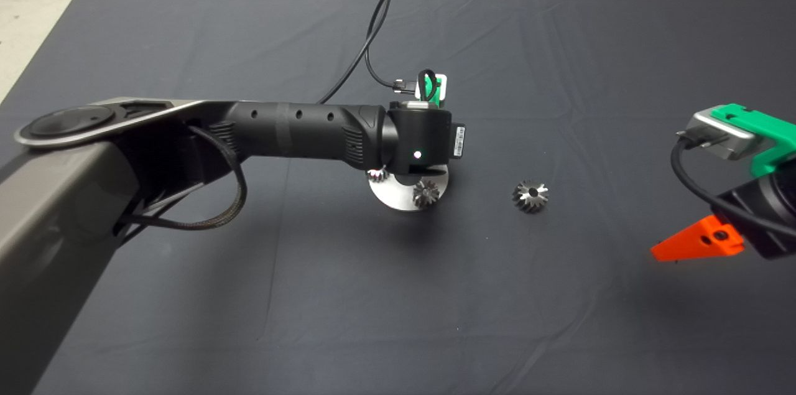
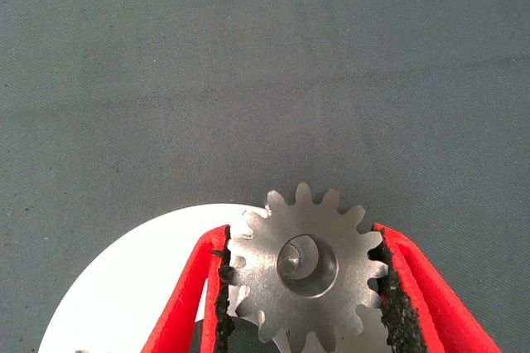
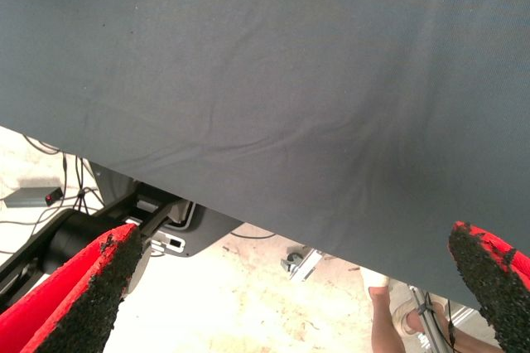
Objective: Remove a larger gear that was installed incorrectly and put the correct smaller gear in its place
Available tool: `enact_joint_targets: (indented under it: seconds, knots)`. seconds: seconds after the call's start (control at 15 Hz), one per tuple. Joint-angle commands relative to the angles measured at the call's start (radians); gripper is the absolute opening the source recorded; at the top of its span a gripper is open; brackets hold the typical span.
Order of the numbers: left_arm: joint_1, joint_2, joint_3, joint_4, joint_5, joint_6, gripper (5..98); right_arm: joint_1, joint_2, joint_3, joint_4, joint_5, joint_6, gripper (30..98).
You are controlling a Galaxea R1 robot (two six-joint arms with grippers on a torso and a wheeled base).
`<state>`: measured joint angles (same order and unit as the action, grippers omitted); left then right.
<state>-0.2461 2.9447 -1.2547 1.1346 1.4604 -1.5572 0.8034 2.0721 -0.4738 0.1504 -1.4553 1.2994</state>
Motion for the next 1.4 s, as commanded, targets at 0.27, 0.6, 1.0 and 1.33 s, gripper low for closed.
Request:
enact_joint_targets:
  seconds: [0.27, 0.6, 1.0, 1.33]
  knots:
    - [-0.003, -0.004, 0.038, 0.022, 0.006, 0.0, 35.2, 0.019, -0.003, 0.004, 0.034, 0.003, 0.008, 97.7]
    - [-0.002, -0.009, 0.048, 0.024, 0.008, 0.0, 35.2, 0.019, -0.003, 0.003, 0.034, 0.003, 0.008, 97.7]
    - [-0.002, -0.002, 0.04, 0.036, 0.005, 0.0, 35.2, 0.019, -0.003, 0.003, 0.032, 0.003, 0.008, 97.7]
    - [-0.002, 0.0, 0.037, 0.039, 0.003, 0.0, 35.2, 0.019, -0.003, 0.003, 0.032, 0.003, 0.008, 97.7]
